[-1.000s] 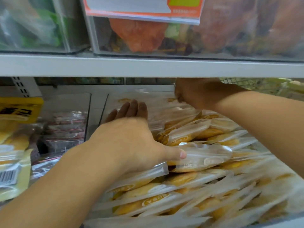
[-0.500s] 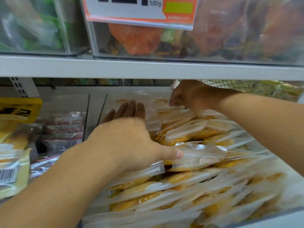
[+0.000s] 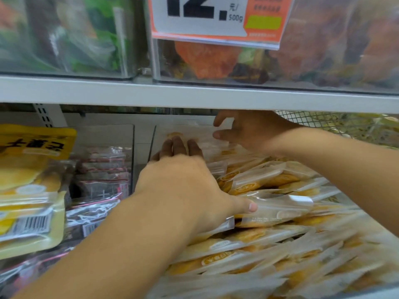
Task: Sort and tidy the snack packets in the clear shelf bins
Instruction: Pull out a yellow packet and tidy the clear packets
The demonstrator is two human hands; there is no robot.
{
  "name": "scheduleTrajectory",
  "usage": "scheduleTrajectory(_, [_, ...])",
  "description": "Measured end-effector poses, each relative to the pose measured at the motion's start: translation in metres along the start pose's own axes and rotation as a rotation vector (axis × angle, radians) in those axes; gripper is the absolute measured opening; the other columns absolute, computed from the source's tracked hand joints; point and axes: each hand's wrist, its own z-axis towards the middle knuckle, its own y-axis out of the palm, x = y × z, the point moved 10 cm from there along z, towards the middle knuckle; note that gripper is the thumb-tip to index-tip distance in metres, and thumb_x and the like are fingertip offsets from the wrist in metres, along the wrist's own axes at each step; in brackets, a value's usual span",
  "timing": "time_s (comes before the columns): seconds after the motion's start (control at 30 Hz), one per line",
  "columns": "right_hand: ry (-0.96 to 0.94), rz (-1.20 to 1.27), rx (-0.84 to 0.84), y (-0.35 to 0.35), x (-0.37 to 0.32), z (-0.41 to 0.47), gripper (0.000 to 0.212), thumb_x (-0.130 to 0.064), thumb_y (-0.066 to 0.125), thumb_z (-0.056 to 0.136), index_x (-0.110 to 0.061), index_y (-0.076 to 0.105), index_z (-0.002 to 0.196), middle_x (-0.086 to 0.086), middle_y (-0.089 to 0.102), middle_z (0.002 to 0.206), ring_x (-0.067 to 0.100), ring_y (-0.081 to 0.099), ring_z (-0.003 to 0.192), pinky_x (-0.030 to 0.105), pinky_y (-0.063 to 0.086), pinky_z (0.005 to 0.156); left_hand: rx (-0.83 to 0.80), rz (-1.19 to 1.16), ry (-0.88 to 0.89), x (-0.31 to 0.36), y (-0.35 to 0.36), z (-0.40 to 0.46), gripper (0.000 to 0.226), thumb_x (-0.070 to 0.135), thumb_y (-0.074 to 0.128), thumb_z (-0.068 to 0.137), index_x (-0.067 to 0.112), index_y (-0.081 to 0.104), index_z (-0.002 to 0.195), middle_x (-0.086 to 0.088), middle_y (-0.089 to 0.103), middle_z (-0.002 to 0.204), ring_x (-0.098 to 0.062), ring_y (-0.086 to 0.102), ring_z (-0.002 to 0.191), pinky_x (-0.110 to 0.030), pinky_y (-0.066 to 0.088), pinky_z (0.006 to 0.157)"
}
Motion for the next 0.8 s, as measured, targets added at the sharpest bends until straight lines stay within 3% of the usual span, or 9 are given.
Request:
scheduleTrajectory(0.07, [-0.052,-0.100,-0.023,0.005,-0.007,0.006,0.016,-0.048,0.063,0.093,-0.034,0.065,0.100,-0.027,0.044,0.085,0.006,0.049,0.080,0.022,0.036,0.073,0.014,0.042,-0.029,0.000,-0.002,-0.005,0.139,0.101,0.040,0.061,0.016,-0.009,0.159,-0.011,-0.003,0.168,-0.031,0.007,0.154,-0.043,0.024,0.119])
scheduleTrajectory(0.2, [-0.088,-0.173,-0.107,0.016,-0.020,0.014,0.010,-0.039,0.067,0.092,-0.030,0.066,0.089,-0.018,0.056,0.091,0.012,0.054,0.088,0.027,0.038,0.080,0.054,0.077,-0.030,-0.002,-0.007,-0.006,0.133,0.100,0.040,0.063,0.013,0.005,0.158,-0.012,0.017,0.163,-0.033,0.024,0.146,-0.043,0.033,0.111])
scheduleTrajectory(0.33, [-0.088,-0.215,-0.078,0.013,-0.015,0.015,0.018,-0.036,0.067,0.093,-0.018,0.071,0.096,-0.004,0.067,0.104,0.019,0.062,0.095,0.033,0.048,0.089,0.035,0.076,-0.031,-0.002,-0.004,-0.005,0.137,0.102,0.038,0.061,0.013,0.000,0.159,-0.011,0.009,0.165,-0.033,0.018,0.149,-0.043,0.029,0.115])
scheduleTrajectory(0.43, [-0.032,-0.317,-0.024,0.000,0.009,0.009,0.019,-0.032,0.066,0.095,-0.014,0.069,0.091,-0.001,0.066,0.094,0.019,0.062,0.087,0.033,0.047,0.087,0.011,0.071,-0.045,-0.004,-0.002,-0.003,0.144,0.104,0.037,0.058,0.011,-0.011,0.158,-0.013,-0.007,0.168,-0.033,0.006,0.154,-0.044,0.023,0.119])
scheduleTrajectory(0.53, [-0.009,-0.367,-0.021,-0.007,0.030,0.008,0.026,-0.024,0.060,0.099,-0.011,0.059,0.077,-0.003,0.067,0.077,0.020,0.065,0.084,0.032,0.047,0.076,0.007,0.059,-0.036,-0.004,-0.001,-0.002,0.142,0.103,0.035,0.060,0.011,-0.014,0.157,-0.012,-0.009,0.168,-0.032,0.005,0.154,-0.043,0.021,0.120])
scheduleTrajectory(0.6, [-0.037,-0.341,-0.006,-0.009,0.042,0.012,0.030,-0.015,0.060,0.098,-0.015,0.049,0.069,-0.007,0.063,0.073,0.024,0.067,0.092,0.035,0.048,0.080,0.008,0.063,-0.032,-0.003,-0.001,-0.001,0.142,0.104,0.034,0.059,0.012,-0.013,0.158,-0.010,-0.008,0.168,-0.032,0.006,0.154,-0.043,0.021,0.120])
scheduleTrajectory(0.67, [-0.025,-0.287,-0.051,-0.002,0.047,0.012,0.017,-0.026,0.064,0.096,-0.023,0.058,0.081,-0.011,0.057,0.091,0.018,0.061,0.099,0.033,0.045,0.089,0.005,0.056,-0.035,-0.004,0.001,-0.002,0.144,0.105,0.034,0.055,0.014,-0.010,0.159,-0.009,-0.004,0.168,-0.031,0.009,0.153,-0.043,0.024,0.119])
scheduleTrajectory(0.7, [-0.013,-0.284,-0.037,-0.002,0.049,0.008,0.009,-0.035,0.062,0.097,-0.027,0.065,0.092,-0.016,0.053,0.098,0.012,0.054,0.099,0.028,0.040,0.087,0.007,0.052,-0.032,-0.003,0.000,-0.002,0.146,0.106,0.035,0.053,0.016,-0.008,0.159,-0.008,-0.004,0.168,-0.030,0.009,0.153,-0.042,0.024,0.119])
scheduleTrajectory(0.8, [0.025,-0.173,0.030,-0.004,0.050,0.001,0.025,-0.046,0.059,0.096,-0.028,0.072,0.108,-0.023,0.051,0.093,0.007,0.048,0.094,0.023,0.032,0.082,0.004,0.032,-0.031,-0.005,0.000,0.001,0.149,0.107,0.035,0.050,0.017,-0.010,0.159,-0.006,-0.012,0.168,-0.026,0.000,0.155,-0.041,0.019,0.121])
